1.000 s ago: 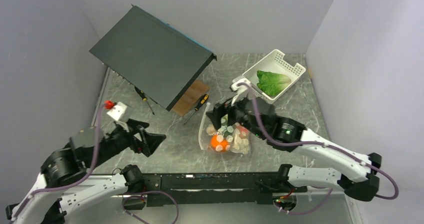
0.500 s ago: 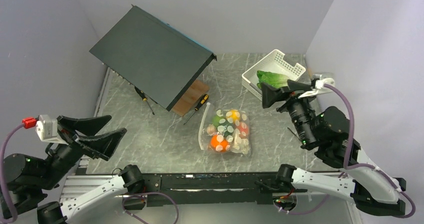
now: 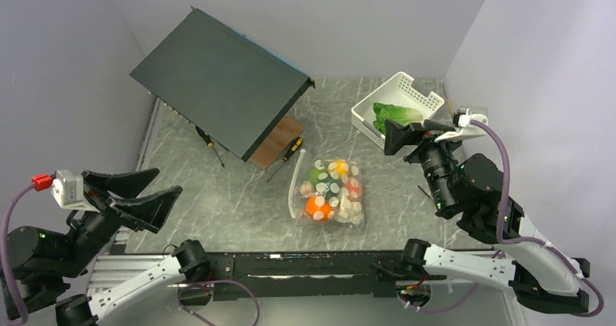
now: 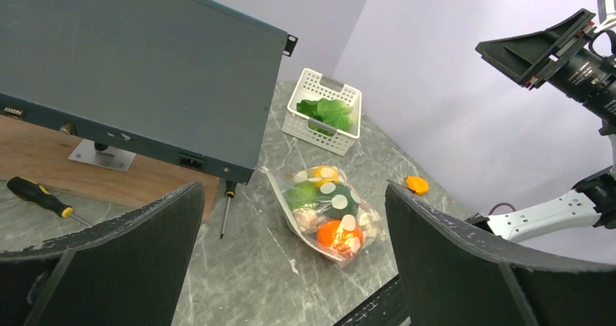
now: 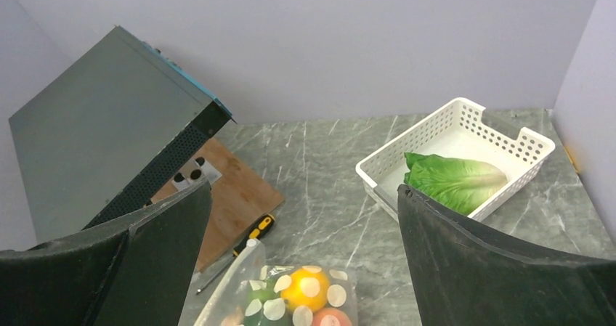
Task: Place the food in the zip-top bag and seal the zipper
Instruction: Reset both arms
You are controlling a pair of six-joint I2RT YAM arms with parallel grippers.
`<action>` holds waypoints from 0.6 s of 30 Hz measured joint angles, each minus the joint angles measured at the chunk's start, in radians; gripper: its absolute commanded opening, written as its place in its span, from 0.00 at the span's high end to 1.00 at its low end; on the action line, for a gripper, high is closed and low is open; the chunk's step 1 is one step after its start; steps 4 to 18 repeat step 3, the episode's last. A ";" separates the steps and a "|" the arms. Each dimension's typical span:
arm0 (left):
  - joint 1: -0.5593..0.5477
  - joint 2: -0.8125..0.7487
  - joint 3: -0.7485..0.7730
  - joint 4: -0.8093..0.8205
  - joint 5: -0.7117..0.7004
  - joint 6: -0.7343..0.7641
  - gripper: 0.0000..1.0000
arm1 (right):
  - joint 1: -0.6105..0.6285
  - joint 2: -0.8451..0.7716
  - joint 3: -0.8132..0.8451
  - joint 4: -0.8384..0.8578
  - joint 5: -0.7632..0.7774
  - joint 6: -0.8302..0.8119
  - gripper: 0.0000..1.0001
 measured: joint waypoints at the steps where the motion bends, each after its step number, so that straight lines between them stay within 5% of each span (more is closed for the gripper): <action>1: 0.000 0.000 -0.002 0.000 -0.001 0.003 0.00 | 0.000 0.000 0.000 -0.005 -0.002 0.001 0.00; 18: 0.000 0.002 -0.002 0.000 -0.001 0.006 0.00 | 0.000 -0.001 -0.001 -0.011 -0.008 -0.001 0.00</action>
